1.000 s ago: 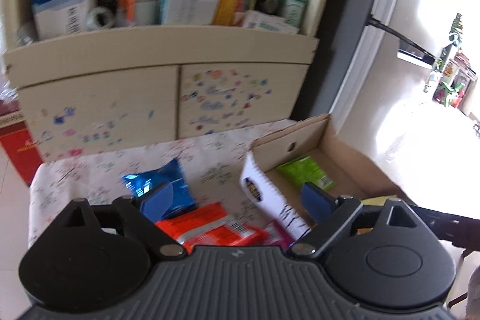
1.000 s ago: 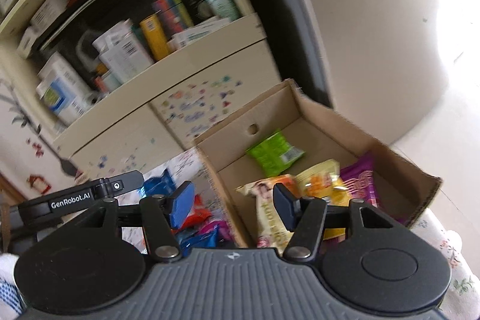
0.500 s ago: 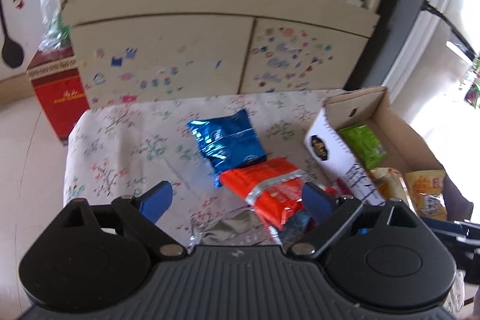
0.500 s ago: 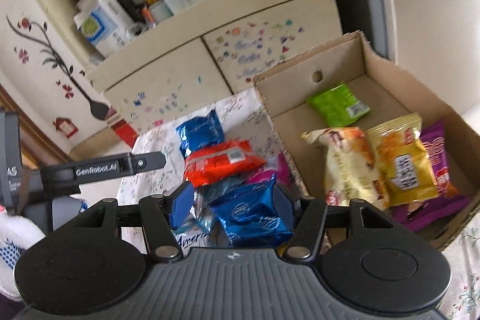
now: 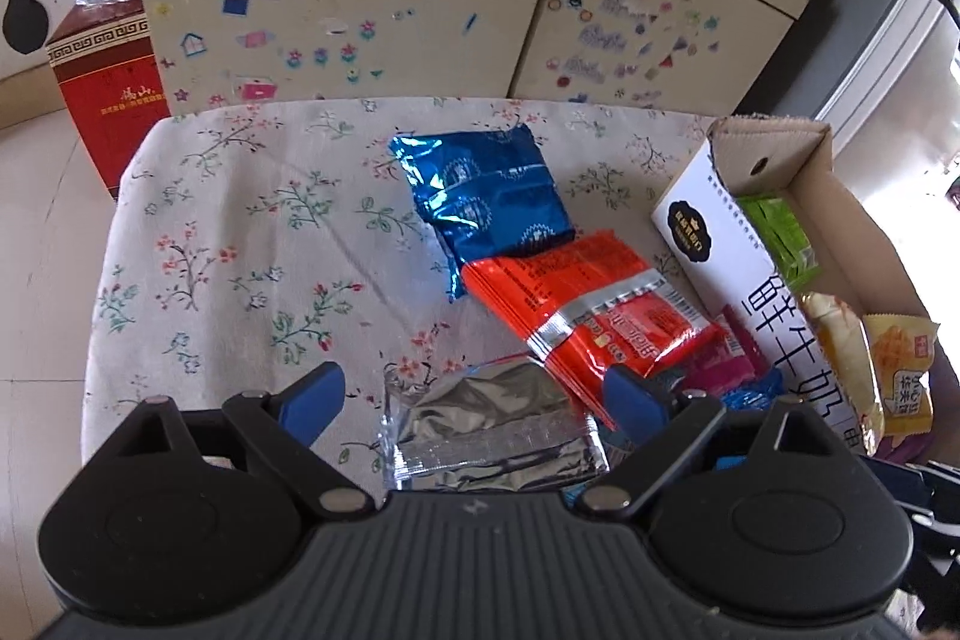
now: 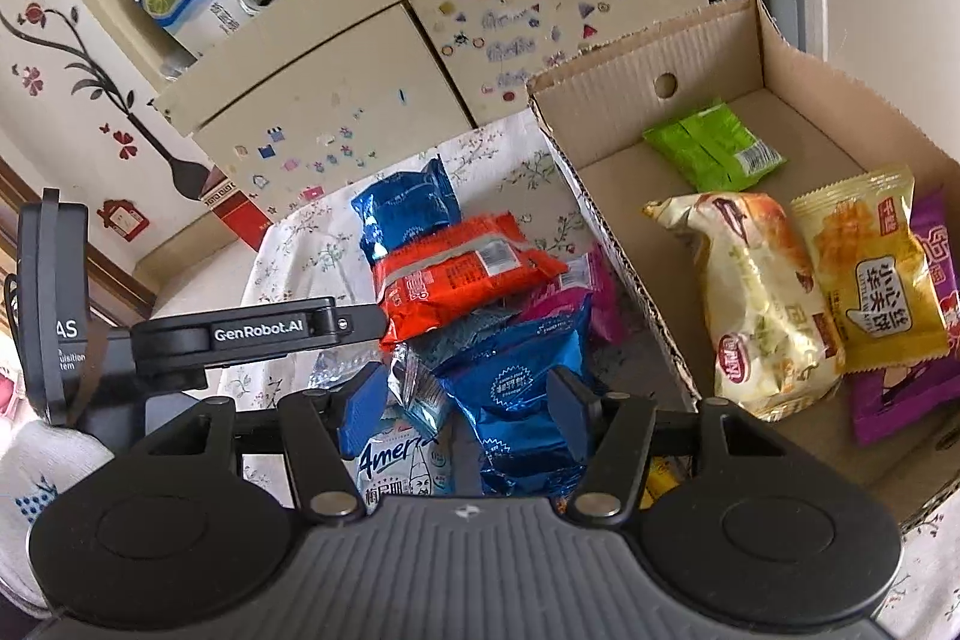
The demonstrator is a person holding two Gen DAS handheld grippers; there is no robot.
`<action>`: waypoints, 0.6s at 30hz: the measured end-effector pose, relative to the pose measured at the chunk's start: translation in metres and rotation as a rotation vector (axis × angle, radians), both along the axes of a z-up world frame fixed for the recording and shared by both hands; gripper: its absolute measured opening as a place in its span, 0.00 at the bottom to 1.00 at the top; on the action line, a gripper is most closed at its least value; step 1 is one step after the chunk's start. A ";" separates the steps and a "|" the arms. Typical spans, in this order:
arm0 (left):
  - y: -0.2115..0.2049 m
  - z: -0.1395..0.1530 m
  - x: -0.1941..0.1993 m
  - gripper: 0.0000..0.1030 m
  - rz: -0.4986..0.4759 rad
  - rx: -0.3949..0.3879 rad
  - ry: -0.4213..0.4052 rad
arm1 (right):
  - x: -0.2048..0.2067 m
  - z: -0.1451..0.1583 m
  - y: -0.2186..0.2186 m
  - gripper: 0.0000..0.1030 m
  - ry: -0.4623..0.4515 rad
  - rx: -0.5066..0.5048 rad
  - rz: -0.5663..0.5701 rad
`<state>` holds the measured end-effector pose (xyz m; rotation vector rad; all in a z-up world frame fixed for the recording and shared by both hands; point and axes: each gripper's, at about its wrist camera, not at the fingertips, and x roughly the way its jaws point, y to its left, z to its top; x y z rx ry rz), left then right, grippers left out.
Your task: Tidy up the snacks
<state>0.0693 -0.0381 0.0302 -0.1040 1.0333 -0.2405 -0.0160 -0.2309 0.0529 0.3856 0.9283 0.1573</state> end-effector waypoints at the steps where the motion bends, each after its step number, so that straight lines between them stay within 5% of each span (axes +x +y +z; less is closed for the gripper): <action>1: -0.001 -0.001 0.001 0.90 -0.001 -0.001 -0.001 | 0.001 0.000 0.000 0.63 0.005 0.000 -0.005; 13: -0.006 -0.007 -0.002 0.91 -0.058 -0.026 0.022 | 0.008 -0.008 0.004 0.63 0.044 -0.022 -0.006; 18: -0.008 -0.017 -0.004 0.92 -0.082 0.046 0.020 | 0.011 -0.014 0.005 0.63 0.066 -0.035 -0.008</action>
